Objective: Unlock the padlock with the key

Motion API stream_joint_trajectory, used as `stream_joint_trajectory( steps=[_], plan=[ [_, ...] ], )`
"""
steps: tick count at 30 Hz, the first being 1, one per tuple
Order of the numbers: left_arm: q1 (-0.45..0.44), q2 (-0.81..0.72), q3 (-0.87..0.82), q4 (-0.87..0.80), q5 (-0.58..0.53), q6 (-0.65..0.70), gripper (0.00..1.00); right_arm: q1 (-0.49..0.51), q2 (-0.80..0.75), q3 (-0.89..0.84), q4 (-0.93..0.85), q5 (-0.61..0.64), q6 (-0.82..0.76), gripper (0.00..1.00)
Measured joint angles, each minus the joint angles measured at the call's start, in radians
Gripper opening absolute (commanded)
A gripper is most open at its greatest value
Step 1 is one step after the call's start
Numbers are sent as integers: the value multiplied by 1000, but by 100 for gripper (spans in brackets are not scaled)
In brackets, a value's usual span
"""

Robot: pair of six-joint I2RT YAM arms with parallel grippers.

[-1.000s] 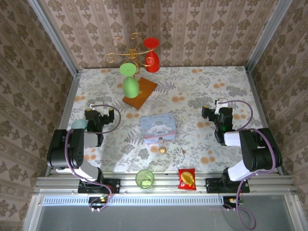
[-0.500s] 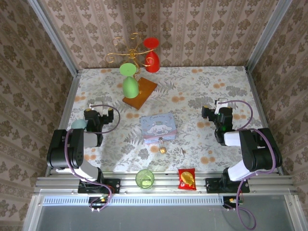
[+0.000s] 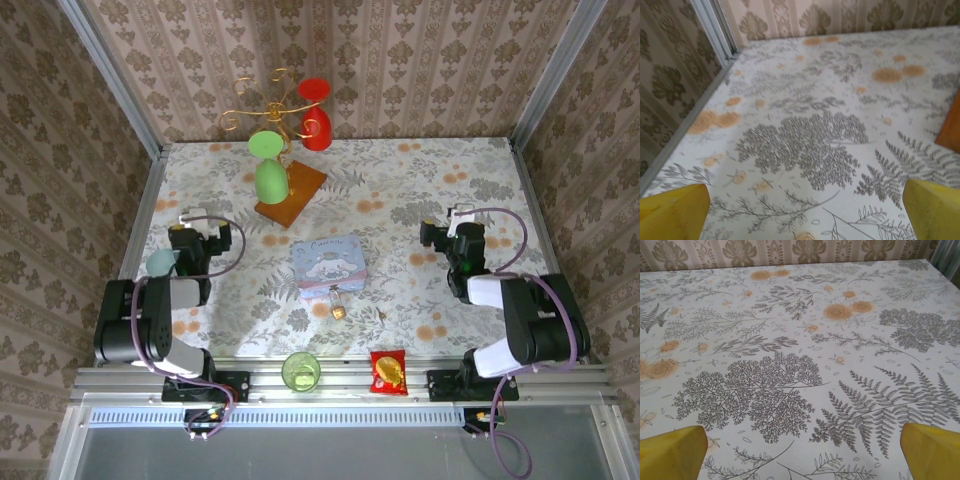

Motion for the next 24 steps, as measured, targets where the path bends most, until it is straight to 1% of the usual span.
stream_joint_trajectory(
  steps=[6,10,13,17,19,21,24],
  plan=[
    [-14,-167,0,-96,-30,-8,100,0,-229,66,-230,5,79,100],
    [-27,-243,12,-143,-16,-32,100,0,-317,79,-343,-3,138,100],
    [-44,-297,37,-215,14,-74,100,0,-360,98,-482,-42,174,100],
    [-54,-434,83,-380,96,-190,100,0,-409,182,-713,-151,228,100],
    [-54,-512,88,-428,154,-266,100,6,-433,209,-800,-209,248,99],
    [-54,-579,87,-460,215,-343,100,29,-455,215,-874,-248,268,97],
    [-76,-655,73,-504,302,-457,100,106,-473,215,-991,-267,306,93]
  ],
)
